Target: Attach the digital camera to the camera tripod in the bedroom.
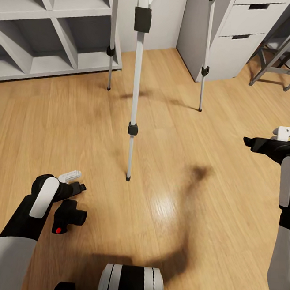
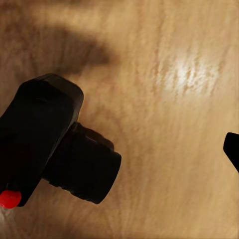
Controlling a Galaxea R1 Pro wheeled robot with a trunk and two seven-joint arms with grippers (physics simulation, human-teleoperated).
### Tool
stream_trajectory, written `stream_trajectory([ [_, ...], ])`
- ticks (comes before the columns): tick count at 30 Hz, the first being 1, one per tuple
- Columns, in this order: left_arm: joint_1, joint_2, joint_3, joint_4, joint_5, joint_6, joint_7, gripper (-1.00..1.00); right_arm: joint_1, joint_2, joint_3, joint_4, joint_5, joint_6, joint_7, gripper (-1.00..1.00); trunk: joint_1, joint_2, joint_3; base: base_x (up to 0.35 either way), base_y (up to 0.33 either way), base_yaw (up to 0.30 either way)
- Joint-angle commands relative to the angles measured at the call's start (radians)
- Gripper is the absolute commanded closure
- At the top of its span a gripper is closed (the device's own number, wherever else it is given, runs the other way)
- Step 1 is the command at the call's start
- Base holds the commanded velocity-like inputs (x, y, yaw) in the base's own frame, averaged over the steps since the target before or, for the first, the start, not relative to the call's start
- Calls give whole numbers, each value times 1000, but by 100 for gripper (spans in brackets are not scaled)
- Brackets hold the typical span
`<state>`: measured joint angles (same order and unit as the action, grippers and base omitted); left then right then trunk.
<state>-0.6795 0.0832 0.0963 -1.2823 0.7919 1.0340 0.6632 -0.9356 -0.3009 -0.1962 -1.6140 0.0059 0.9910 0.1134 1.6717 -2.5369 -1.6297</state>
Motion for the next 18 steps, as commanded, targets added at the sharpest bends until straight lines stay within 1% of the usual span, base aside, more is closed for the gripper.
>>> stream_trajectory([
  [1,0,0,0,-1,10,2,10,-100,-1,0,-1,-1,1,4,5,-100,0,0,-1,0,0,0],
  [6,0,0,0,-1,10,2,10,-100,-1,0,-1,-1,1,4,5,-100,0,0,-1,0,0,0],
  [8,1,-1,0,-17,10,9,10,-100,-33,-42,-1,-1,-1,16,11,-100,0,0,-1,0,0,0],
  [9,1,-1,0,-17,10,9,10,-100,-33,-42,-1,-1,-1,16,11,-100,0,0,-1,0,0,0],
  [10,1,0,1,-24,10,12,10,-100,-44,-58,0,-1,-2,24,15,-100,0,0,-1,0,0,0],
  [11,2,1,1,-28,10,13,10,-100,-51,-69,1,-1,-3,28,18,-100,0,0,-1,0,0,0],
  [13,2,2,1,-33,10,13,10,-100,-54,-72,1,-1,-3,29,19,-100,0,0,-1,0,0,0],
  [15,2,4,3,-36,10,13,10,-100,-54,-69,-1,-1,-4,26,19,-100,0,0,-1,0,0,0],
  [18,4,7,17,-41,11,13,10,-100,-51,-44,-5,-1,-2,13,15,-100,0,0,-1,0,0,0],
])
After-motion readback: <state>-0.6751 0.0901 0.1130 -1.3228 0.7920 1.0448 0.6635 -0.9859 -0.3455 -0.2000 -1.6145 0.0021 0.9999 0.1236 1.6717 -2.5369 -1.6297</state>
